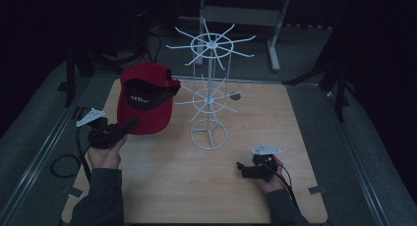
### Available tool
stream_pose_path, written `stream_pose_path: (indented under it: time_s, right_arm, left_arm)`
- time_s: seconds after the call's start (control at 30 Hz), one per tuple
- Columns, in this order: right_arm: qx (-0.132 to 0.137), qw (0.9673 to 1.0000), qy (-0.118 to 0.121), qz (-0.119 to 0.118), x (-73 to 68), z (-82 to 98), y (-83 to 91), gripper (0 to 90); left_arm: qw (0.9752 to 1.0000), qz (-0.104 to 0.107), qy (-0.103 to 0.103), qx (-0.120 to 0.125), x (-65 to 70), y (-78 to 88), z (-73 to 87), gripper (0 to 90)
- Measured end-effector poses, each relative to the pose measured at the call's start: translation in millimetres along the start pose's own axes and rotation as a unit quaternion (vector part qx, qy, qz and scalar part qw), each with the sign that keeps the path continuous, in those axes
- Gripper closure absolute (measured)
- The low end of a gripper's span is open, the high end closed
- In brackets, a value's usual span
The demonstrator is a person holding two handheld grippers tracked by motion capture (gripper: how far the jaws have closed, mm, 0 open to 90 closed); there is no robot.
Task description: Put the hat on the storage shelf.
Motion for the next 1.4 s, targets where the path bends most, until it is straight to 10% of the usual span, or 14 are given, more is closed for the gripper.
stream_pose_path:
  time_s: [1.4]
  right_arm:
    - [0.0, 1.0, 0.001, 0.0, 0.1, -0.1, 0.1, 14.7]
  left_arm:
    - [0.9971, 0.014, -0.024, 0.071, 30.3, 16.9, -55.2, 85.5]
Point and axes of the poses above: each handheld gripper's, and its own axes: y roughly backward along the jaws, z roughly out of its underside, x roughly to its right, the point moved 10 cm from there along -y, roughly forward along the jaws, and after that the axes turned 4 degrees about y, right-handed, at the moved point
